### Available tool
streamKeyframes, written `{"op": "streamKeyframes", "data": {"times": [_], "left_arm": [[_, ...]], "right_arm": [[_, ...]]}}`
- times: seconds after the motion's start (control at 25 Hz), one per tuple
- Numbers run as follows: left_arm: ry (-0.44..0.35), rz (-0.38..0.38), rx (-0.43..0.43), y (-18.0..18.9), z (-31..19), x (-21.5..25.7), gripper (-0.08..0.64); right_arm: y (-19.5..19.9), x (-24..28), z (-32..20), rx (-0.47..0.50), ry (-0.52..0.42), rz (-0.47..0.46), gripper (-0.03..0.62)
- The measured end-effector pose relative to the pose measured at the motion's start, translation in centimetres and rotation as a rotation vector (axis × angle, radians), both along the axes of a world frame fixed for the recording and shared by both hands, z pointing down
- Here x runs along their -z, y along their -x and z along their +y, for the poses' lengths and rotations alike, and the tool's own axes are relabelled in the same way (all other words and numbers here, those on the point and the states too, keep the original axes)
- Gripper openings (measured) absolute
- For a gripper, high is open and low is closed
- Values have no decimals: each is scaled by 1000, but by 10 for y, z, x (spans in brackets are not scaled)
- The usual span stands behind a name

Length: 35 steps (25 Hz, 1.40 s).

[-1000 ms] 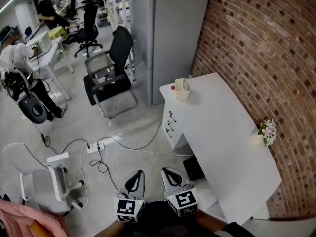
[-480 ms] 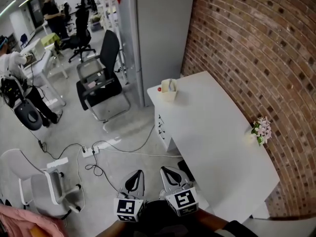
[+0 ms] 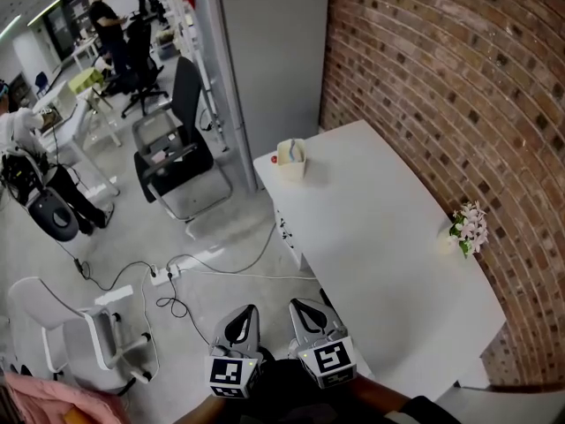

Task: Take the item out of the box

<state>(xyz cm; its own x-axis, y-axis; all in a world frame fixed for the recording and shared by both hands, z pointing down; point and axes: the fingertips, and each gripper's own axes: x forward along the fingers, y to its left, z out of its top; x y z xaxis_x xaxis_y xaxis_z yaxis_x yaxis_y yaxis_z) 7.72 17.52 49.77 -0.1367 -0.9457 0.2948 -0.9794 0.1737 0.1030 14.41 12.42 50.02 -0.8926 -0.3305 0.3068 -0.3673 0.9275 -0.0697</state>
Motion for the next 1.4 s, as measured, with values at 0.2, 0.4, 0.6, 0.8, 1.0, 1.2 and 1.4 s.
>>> {"op": "streamKeyframes", "data": {"times": [0.2, 0.4, 0.6, 0.8, 1.0, 1.2, 1.4], "left_arm": [[6, 4, -27, 2, -17, -3, 5], [3, 15, -70, 12, -41, -4, 5], [3, 27, -105, 36, -66, -7, 5], [7, 30, -131, 69, -94, -11, 5], [13, 39, -152, 101, -116, -8, 5], [-15, 61, -170, 130, -133, 1, 5], [-24, 68, -194, 156, -144, -1, 5]], "right_arm": [[1, -6, -15, -20, 6, 24, 2], [10, -7, -37, -61, 3, 21, 2], [30, -9, -61, -103, 4, 40, 2], [62, -7, -85, -121, 14, 62, 2], [93, -1, -106, -144, 3, 72, 2], [122, 5, -120, -164, -8, 80, 2], [147, 4, -131, -196, -15, 89, 2]]}}
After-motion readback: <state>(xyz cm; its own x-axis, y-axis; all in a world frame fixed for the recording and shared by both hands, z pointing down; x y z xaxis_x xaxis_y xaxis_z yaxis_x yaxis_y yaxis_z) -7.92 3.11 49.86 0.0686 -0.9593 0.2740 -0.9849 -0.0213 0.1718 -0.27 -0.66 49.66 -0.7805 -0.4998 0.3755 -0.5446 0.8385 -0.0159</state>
